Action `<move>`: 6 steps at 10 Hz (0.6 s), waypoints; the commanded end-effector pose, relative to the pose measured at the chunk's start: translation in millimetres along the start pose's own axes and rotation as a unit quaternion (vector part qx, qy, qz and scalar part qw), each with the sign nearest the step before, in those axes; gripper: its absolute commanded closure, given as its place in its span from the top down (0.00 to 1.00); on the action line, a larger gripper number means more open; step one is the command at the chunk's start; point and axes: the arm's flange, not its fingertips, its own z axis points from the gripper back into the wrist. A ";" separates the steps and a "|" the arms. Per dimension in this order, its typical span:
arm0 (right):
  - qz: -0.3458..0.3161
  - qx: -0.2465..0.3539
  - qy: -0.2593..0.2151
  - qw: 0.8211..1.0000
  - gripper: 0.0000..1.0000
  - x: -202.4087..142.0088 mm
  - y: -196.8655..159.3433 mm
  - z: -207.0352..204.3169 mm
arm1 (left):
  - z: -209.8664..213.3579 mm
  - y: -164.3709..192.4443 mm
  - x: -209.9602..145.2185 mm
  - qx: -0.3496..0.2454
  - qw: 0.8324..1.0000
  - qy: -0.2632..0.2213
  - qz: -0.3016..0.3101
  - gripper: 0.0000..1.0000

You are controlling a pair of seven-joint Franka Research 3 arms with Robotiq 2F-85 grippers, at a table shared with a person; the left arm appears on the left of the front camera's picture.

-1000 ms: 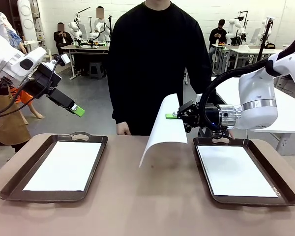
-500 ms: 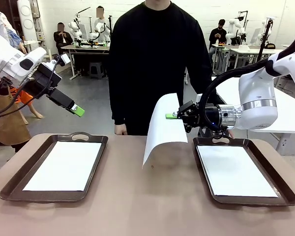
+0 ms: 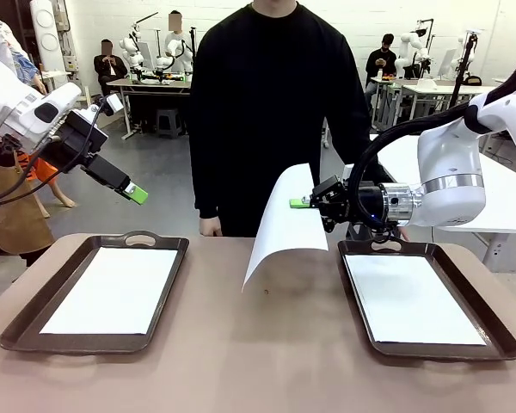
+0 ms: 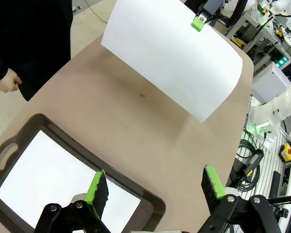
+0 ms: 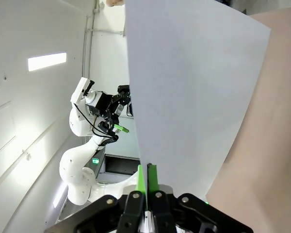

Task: Sort the A4 documents.
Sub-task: Place the A4 Paper in the designated Handle tray.

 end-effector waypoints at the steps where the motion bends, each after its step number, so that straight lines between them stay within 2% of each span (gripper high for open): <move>1: -0.002 0.002 -0.011 1.000 0.00 -1.6 0.5 -2.1 | 1.3 0.0 -0.7 -0.003 1.000 -0.002 0.000 1.00; 2: 0.000 0.000 0.000 1.000 0.01 0.0 0.0 0.0 | 1.3 0.0 -0.7 -0.003 1.000 -0.002 0.000 1.00; 4: 0.038 -0.046 0.017 0.998 0.01 -10.8 17.9 64.1 | 1.3 0.0 -0.7 -0.003 1.000 -0.002 0.000 1.00; 6: 0.049 -0.086 0.013 0.995 0.01 -19.4 25.7 119.8 | 1.3 0.0 -0.7 -0.003 1.000 -0.002 0.000 1.00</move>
